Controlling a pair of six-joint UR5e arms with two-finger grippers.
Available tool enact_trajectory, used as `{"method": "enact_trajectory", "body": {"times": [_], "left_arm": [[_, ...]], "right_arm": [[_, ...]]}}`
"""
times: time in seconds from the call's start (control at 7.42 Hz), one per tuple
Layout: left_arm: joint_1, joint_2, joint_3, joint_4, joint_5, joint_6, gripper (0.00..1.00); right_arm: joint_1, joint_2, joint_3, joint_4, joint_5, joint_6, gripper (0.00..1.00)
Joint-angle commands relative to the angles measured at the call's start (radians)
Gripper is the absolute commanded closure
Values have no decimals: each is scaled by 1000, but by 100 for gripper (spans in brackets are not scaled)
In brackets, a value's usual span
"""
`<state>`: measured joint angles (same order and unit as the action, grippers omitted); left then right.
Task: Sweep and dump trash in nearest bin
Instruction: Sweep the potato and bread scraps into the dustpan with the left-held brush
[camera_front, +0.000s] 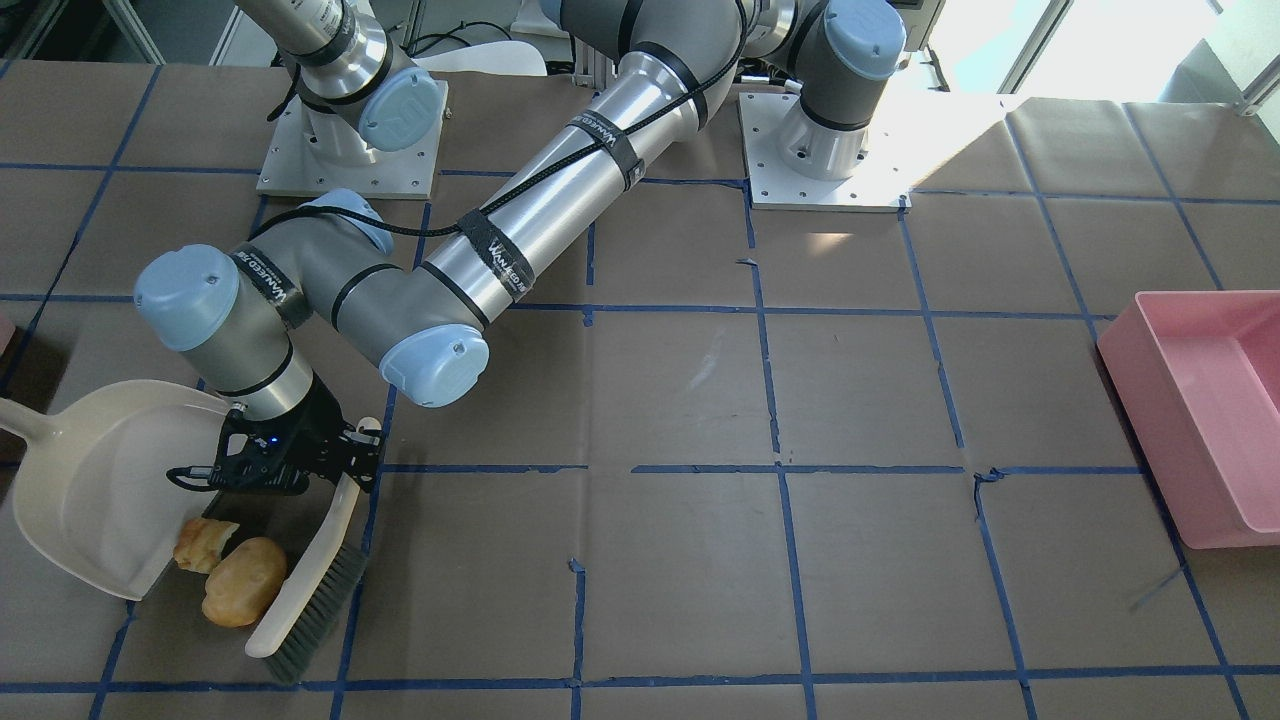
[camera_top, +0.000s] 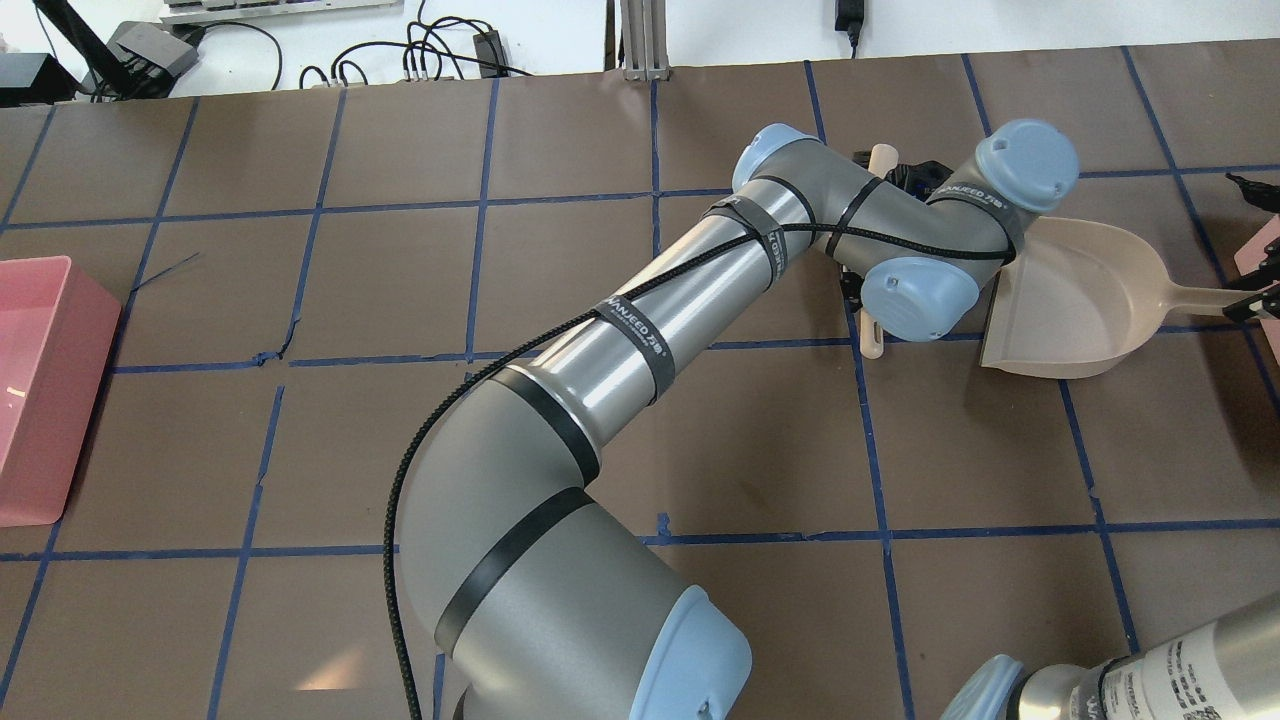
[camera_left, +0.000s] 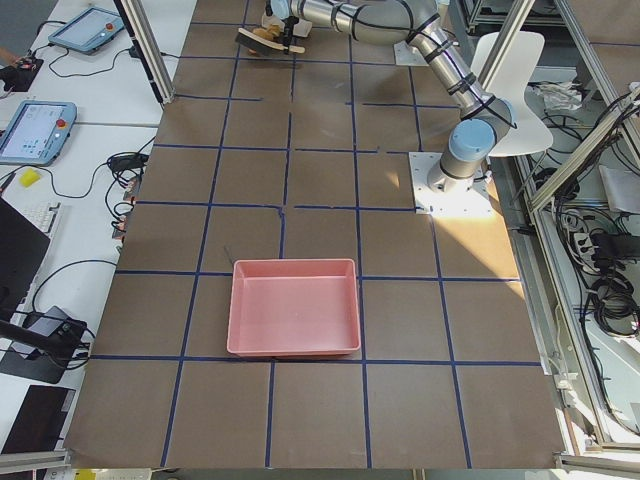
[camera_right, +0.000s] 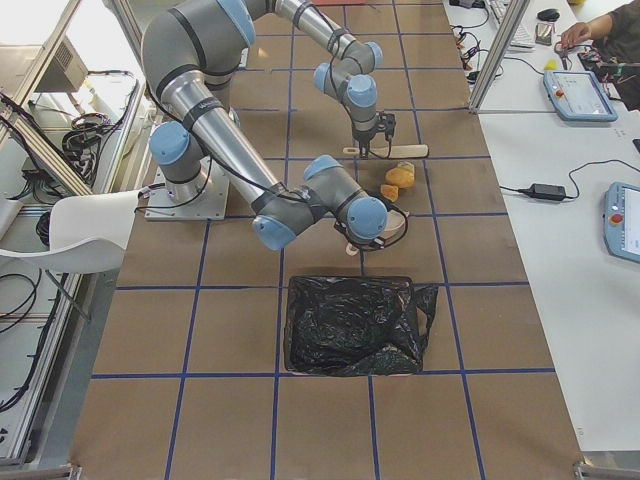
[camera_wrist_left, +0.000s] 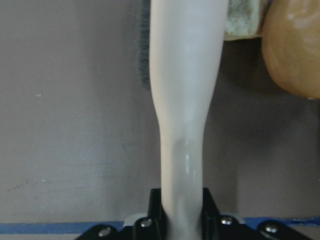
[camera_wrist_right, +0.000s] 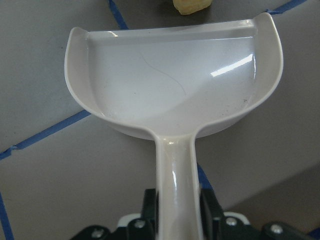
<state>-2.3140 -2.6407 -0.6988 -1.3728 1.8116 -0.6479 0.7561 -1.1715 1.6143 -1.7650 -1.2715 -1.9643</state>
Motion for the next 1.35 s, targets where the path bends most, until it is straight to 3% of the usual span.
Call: {"method": "enact_trajectory", "body": {"times": [0.0,0.67,1.21], "left_arm": [[-4,-2,2,-38,46,-36,100],[-11,-21,7,-45,-14,76,100],[-85,-36,56,-5,-167,162,100]], "right_arm": [[0,3,-1,-1,0,-2,79],[0,1,-2,-2,0,-8,79],[0,1,-2,-1,0,-8,79]]}}
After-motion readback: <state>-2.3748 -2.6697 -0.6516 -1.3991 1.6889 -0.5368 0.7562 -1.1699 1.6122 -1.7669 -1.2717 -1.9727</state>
